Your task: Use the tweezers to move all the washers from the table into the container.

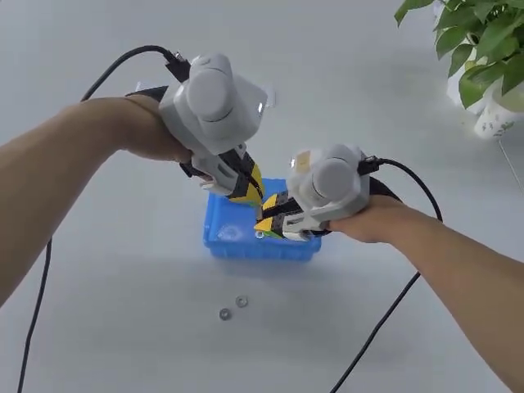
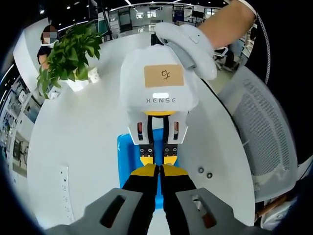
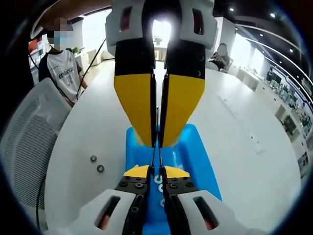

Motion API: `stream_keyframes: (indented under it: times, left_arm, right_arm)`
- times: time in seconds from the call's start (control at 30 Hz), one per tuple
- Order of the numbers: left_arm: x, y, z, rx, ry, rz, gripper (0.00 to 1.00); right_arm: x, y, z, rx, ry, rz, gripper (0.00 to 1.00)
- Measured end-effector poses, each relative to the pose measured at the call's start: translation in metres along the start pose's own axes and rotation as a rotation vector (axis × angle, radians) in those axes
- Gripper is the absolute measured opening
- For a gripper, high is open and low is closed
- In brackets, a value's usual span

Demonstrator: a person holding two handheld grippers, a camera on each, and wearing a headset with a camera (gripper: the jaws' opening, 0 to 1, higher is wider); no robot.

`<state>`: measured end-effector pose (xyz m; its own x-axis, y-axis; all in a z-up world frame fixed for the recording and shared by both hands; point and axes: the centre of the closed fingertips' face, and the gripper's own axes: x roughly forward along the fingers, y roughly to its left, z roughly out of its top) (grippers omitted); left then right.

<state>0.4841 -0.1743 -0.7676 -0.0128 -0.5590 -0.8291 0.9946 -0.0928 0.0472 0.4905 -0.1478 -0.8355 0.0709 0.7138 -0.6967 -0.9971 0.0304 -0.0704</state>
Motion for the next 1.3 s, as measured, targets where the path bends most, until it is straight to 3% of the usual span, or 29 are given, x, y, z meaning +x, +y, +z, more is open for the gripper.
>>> stream_keyframes:
  times: [0.53,1.3]
  left_arm:
    - [-0.018,-0.008,0.010,0.005,0.007,0.005,0.05]
    - [-0.028,-0.040,0.015,0.027,0.047,-0.012,0.05]
  right_arm:
    - [-0.015,0.007,0.016,-0.028,-0.014,-0.020,0.11]
    - [-0.023,0.040,0.028,-0.042,-0.018,-0.019,0.11]
